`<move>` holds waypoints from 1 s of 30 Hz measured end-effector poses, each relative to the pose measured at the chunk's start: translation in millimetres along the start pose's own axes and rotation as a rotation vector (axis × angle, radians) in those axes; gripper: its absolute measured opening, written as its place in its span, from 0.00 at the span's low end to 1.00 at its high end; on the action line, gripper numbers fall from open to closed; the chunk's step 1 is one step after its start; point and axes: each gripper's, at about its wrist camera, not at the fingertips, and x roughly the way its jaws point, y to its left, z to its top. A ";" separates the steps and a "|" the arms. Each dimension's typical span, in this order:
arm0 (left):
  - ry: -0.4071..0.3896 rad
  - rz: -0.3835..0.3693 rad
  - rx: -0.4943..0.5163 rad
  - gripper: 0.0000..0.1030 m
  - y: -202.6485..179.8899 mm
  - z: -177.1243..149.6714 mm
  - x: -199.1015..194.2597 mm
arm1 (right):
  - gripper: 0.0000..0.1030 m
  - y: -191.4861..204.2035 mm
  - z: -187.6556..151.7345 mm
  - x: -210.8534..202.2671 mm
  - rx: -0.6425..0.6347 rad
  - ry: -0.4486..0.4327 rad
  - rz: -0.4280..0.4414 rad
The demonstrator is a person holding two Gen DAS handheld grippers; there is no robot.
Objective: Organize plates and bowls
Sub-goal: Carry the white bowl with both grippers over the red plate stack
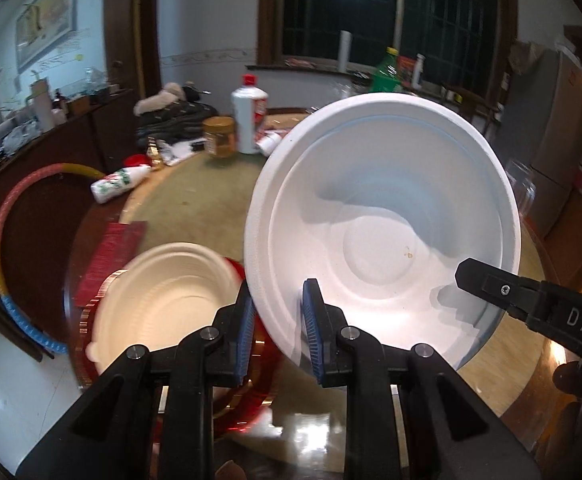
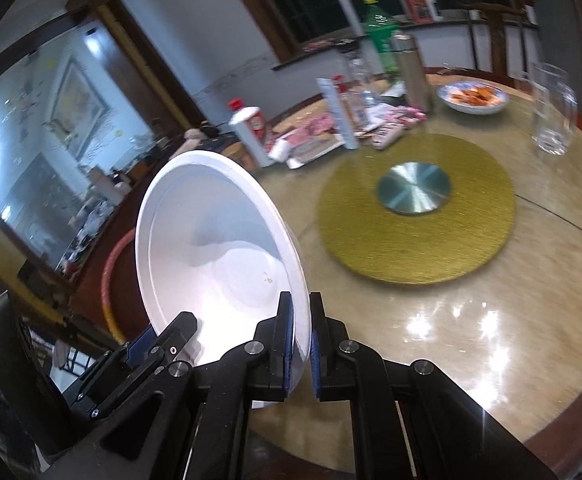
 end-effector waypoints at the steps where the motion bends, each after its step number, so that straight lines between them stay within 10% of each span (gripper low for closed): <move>1: -0.007 0.010 -0.010 0.21 7.0 0.2 -3.0 | 0.07 8.1 0.0 1.5 -0.014 0.002 0.012; 30: 0.073 0.162 -0.164 0.21 111.5 -36.9 -1.3 | 0.07 112.3 -33.2 84.1 -0.156 0.203 0.119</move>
